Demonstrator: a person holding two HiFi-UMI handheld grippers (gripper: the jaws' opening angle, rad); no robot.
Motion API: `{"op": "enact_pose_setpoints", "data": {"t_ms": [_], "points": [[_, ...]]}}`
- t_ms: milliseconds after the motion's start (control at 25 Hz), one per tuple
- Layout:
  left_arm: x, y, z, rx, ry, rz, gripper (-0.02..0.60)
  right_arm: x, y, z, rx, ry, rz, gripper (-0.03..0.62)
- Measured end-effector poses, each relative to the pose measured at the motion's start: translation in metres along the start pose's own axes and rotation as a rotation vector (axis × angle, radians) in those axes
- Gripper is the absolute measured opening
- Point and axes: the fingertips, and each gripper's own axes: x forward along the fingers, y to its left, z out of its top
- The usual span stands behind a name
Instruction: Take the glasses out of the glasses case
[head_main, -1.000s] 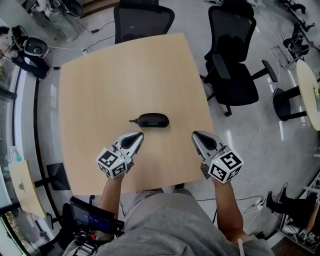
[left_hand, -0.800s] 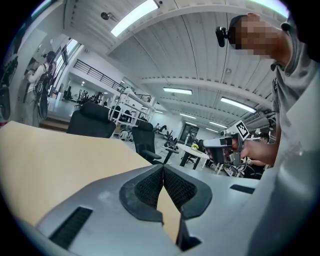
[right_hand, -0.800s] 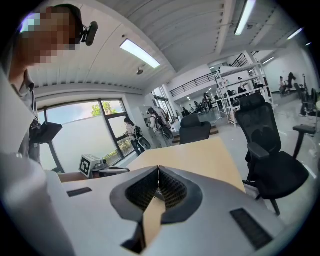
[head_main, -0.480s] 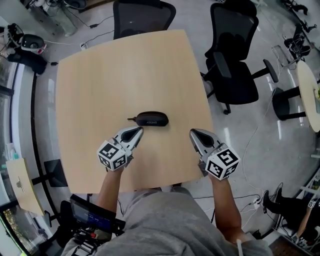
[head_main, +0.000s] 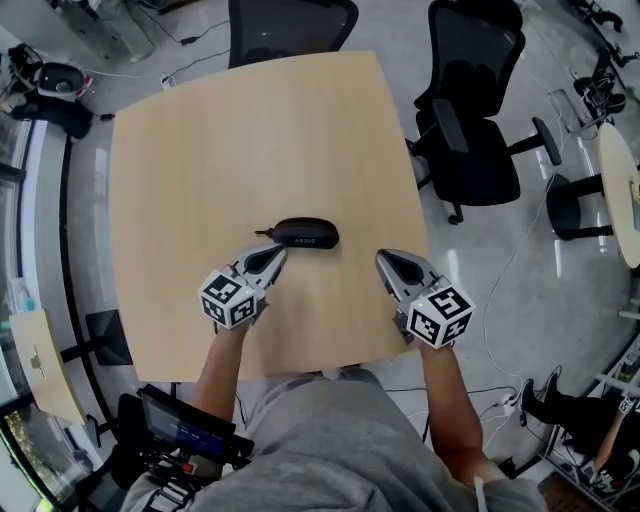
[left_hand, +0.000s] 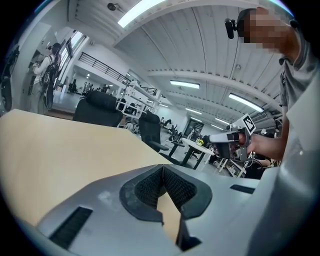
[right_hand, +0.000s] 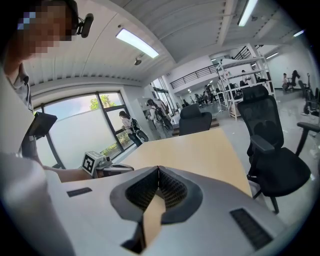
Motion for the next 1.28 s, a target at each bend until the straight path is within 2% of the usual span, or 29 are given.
{"op": "enact_pose_setpoints", "data": {"t_ms": [1120, 1280], "points": [[0.037, 0.039, -0.042, -0.064, 0.058, 0.045, 0.006, 0.053, -0.038, -0.033, -0.036, 0.140, -0.003, 0.008], [0.041, 0.045, -0.050, -0.076, 0.063, 0.060, 0.006, 0.072, -0.039, -0.038, -0.050, 0.163, 0.017, 0.008]]}}
